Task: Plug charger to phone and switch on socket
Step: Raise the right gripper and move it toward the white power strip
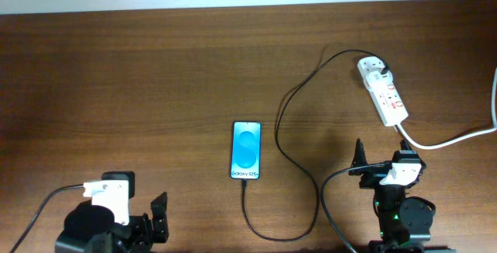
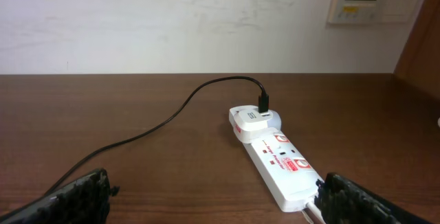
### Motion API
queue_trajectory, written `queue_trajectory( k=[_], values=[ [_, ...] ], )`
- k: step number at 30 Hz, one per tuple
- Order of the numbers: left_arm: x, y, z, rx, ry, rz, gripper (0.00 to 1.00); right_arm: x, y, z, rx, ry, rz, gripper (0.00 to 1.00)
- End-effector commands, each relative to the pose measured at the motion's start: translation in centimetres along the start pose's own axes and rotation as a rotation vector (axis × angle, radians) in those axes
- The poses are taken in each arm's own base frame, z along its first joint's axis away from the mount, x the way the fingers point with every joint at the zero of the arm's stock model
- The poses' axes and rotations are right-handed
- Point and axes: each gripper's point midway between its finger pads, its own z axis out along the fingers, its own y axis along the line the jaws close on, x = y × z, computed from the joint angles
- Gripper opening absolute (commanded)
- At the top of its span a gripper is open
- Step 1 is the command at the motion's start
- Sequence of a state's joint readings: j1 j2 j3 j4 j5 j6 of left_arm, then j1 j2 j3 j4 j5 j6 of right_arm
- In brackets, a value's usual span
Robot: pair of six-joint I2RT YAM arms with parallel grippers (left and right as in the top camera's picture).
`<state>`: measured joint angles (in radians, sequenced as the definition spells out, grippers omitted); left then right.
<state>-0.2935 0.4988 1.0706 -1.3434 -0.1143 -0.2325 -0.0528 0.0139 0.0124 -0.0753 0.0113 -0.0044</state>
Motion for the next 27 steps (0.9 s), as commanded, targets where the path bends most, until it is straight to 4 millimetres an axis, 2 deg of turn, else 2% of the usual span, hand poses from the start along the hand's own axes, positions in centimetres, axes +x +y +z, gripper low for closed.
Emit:
queue_trajectory(
  k=[1,4,9,11,17,24,27],
  values=[
    [-0.7,1.3,0.1,-0.063,-0.088,-0.043,0.99,0.2,-0.5,0.0,0.024,0.001,-0.006,0.98],
    [-1.8,1.5,1.2,-0.062,-0.23,-0.016,0.99,0.2,-0.5,0.0,0.024,0.001,-0.006,0.98],
    [-2.3,0.9,3.9,-0.007,-0.427,0.06,0.99,0.2,-0.5,0.0,0.024,0.001,-0.006,0.98],
    [-2.1,0.3,5.2,0.022,-0.496,0.136,0.99,0.2,-0.5,0.0,0.024,0.001,-0.006,0.98],
    [-0.9,0.5,9.1,0.04,-0.551,0.145,0.99,0.2,-0.5,0.0,0.024,0.001,-0.006,0.98],
    [-1.7,0.0,8.8,0.065,-0.593,0.158,0.99,0.2,-0.5,0.0,0.024,0.001,-0.006,0.98],
    [-2.6,-1.1,8.0,0.119,-0.643,0.183,0.99,0.2,-0.5,0.0,0.024,0.001,-0.006,0.98]
  ],
)
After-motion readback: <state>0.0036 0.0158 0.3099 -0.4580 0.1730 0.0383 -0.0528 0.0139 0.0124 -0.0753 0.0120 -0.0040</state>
